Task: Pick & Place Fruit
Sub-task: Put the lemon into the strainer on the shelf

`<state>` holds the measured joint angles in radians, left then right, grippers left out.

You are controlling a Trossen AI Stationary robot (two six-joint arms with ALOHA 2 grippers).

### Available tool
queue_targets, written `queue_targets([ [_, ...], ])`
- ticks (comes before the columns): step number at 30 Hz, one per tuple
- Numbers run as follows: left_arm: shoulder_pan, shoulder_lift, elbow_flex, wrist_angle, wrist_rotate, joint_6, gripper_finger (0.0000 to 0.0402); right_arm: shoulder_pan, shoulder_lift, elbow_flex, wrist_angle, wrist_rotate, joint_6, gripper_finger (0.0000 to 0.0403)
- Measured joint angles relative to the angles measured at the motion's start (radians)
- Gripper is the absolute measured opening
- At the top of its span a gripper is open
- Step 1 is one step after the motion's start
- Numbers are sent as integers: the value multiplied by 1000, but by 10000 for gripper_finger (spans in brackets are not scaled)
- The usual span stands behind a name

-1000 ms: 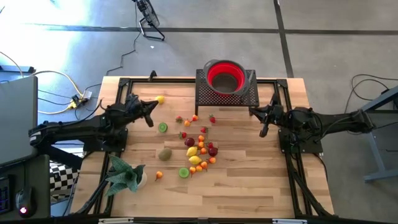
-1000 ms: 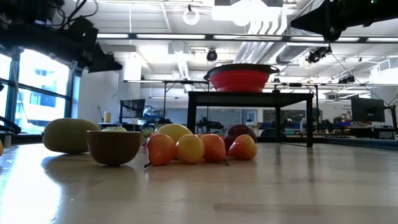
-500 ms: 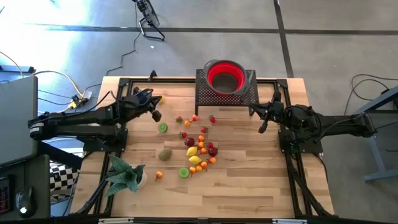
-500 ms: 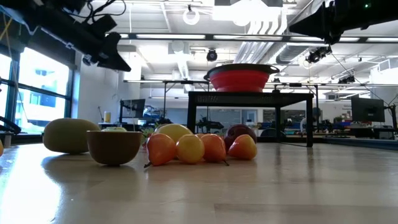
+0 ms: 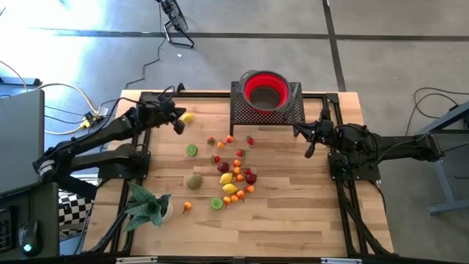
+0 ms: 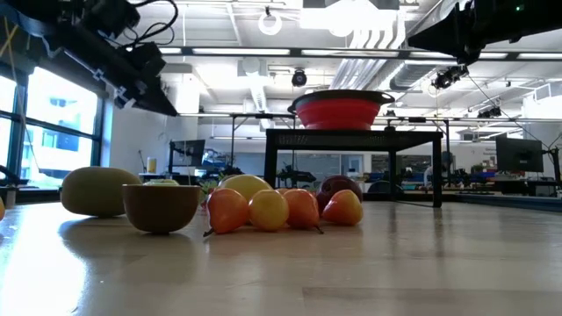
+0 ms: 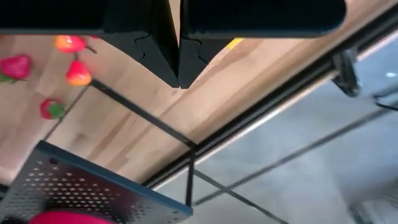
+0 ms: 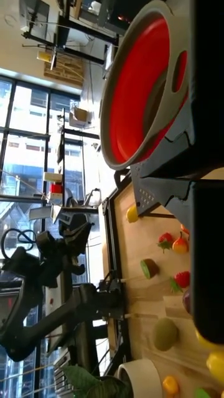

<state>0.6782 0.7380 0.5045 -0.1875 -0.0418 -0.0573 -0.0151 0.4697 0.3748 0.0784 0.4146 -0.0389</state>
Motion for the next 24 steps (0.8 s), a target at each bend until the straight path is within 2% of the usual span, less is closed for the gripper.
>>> queue_targets([
  [9, 195, 7, 0, -8, 221, -28, 0, 0, 1, 0, -1, 0, 13, 3],
  [17, 275, 78, 1, -52, 355, -30, 0, 0, 1, 0, 0, 1, 27, 3],
  [24, 271, 222, 136, -172, 362, 28, 0, 0, 1, 0, 0, 2, 38, 3],
])
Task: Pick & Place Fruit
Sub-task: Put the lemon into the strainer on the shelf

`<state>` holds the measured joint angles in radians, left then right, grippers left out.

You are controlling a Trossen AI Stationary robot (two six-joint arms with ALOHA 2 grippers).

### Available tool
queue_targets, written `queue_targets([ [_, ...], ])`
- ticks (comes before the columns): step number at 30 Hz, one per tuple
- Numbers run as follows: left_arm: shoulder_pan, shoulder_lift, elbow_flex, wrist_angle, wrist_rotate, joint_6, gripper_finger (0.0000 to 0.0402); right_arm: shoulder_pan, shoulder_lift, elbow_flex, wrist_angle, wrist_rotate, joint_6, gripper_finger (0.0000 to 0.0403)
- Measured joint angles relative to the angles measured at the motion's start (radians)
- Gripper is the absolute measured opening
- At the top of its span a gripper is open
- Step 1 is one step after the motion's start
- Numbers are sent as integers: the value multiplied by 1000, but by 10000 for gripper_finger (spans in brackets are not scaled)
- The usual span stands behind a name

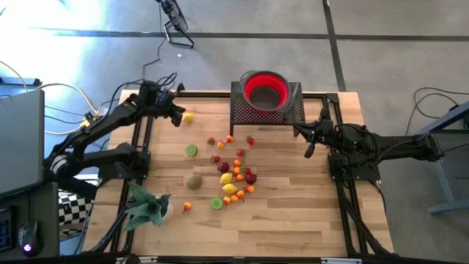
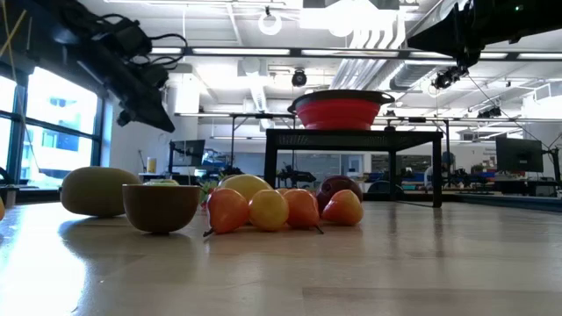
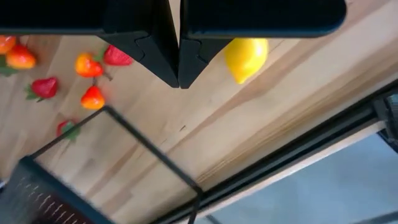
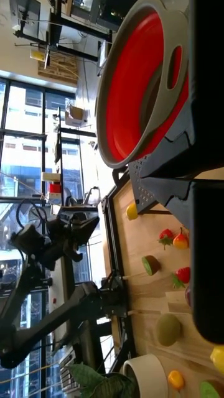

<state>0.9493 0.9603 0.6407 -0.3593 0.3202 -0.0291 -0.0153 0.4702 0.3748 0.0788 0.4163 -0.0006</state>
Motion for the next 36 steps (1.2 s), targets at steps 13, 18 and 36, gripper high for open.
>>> queue_targets([
  [13, 0, 92, 166, -138, -43, 144, 0, 0, 0, 0, 0, 0, 6, 3],
  [18, 0, 92, 166, -138, -42, 182, 0, 0, 0, 0, -6, 0, 5, 3],
  [36, -1, 131, 166, -233, -51, 78, 203, 0, 0, 0, -32, -1, 4, 3],
])
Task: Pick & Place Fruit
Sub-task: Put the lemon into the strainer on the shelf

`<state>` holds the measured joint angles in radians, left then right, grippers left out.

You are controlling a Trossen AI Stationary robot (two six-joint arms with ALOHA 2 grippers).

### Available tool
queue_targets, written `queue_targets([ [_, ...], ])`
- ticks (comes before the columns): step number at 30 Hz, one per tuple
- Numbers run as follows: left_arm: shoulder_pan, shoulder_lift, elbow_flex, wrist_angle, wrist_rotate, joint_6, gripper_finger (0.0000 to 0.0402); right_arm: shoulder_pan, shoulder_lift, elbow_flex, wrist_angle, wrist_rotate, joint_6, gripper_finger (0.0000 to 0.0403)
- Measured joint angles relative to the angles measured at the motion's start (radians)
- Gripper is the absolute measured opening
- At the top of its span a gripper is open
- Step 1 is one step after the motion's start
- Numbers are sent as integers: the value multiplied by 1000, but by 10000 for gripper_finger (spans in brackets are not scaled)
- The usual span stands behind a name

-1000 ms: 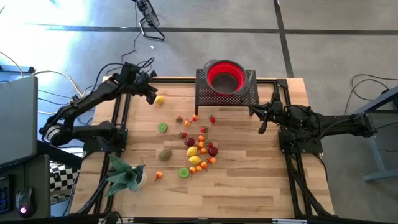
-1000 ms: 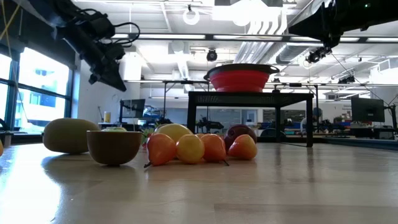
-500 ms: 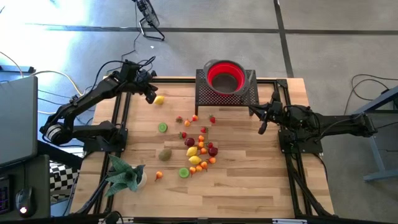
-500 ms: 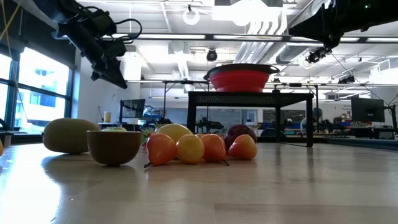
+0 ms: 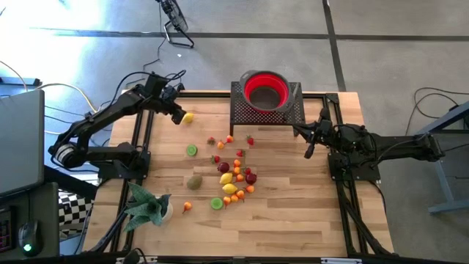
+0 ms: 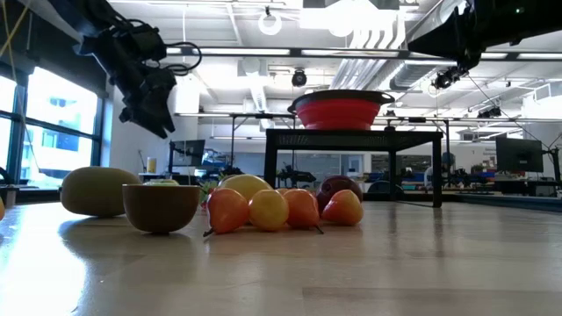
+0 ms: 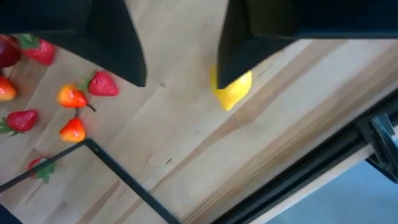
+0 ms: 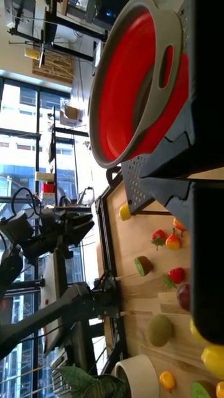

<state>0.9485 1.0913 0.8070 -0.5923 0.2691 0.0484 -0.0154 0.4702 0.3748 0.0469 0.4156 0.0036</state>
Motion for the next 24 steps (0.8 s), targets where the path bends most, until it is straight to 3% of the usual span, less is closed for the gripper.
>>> queue_targets([
  [5, 0, 22, 0, 35, -1, 4, 279, 0, 0, 0, -25, -1, 0, 3],
  [9, 0, 27, 0, 48, -2, 5, 315, 0, 0, 0, -39, 0, 3, 3],
  [24, 0, 27, 0, 47, -3, -73, 328, 0, 0, 0, -38, 0, 3, 3],
])
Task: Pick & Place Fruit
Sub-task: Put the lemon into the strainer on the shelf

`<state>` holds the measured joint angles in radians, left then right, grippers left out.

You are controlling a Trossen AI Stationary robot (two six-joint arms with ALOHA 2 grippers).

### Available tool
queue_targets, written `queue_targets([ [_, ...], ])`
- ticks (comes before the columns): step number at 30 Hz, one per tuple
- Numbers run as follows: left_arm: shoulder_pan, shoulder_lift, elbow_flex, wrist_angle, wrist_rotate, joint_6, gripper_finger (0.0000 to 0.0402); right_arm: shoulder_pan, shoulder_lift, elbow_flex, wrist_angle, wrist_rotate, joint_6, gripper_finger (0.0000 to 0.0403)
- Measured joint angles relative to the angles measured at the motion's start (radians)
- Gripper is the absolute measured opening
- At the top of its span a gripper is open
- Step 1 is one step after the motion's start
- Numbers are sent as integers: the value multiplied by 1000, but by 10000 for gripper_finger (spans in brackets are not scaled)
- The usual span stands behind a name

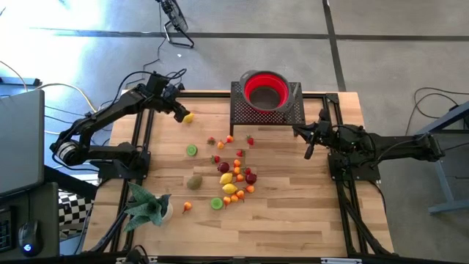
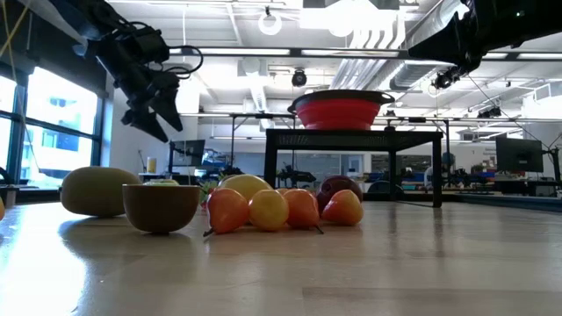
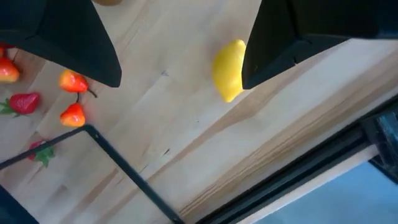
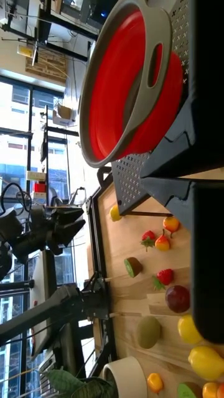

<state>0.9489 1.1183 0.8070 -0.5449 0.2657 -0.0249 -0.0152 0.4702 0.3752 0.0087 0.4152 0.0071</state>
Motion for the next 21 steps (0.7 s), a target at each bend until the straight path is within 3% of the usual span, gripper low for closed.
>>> queue_targets([
  [6, 0, 45, 0, 2, -77, -33, 328, 0, 0, 0, 0, 0, -2, 3],
  [21, 0, 245, 0, 30, -74, -6, 328, 0, 0, 0, 0, 0, -3, 3],
])
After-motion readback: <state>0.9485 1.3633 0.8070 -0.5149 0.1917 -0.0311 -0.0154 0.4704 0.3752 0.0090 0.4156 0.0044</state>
